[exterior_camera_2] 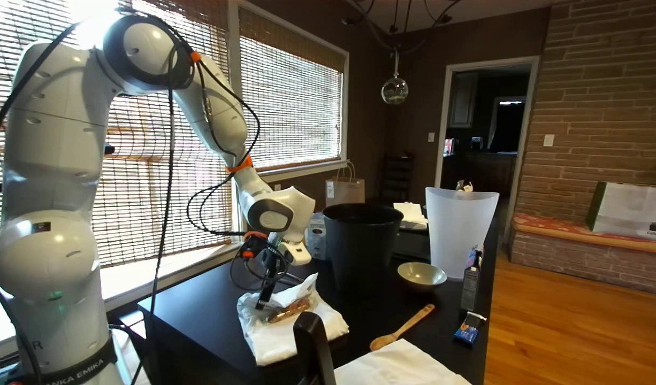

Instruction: Unfold the white cloth on the left, remove the brown object in a plastic wrapping from the white cloth and put it on the table

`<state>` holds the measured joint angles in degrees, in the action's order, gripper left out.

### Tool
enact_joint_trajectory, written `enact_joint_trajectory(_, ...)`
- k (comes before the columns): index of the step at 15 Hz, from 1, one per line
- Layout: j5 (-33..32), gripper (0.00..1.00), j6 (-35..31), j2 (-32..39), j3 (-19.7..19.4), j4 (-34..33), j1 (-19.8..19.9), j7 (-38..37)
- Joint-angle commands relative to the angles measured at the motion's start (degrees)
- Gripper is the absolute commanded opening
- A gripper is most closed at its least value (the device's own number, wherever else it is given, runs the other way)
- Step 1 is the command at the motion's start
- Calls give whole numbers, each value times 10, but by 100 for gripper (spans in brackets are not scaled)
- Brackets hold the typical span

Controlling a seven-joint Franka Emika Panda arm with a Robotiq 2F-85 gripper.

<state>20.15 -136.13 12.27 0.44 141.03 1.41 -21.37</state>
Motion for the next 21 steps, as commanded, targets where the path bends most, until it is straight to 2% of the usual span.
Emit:
enact_joint_trajectory(1,44,100,-30,13,8,7,0,49)
enact_joint_trajectory(10,88,100,-93,40,18,4,5,89)
enact_joint_trajectory(12,98,97,-102,41,21,5,7,95)
enact_joint_trajectory(15,119,100,-99,39,24,2,12,105)
enact_joint_trajectory(16,125,89,-103,39,24,2,11,104)
enact_joint_trajectory(17,129,71,-104,39,23,2,11,103)
enact_joint_trajectory(21,133,43,-119,38,21,6,7,100)
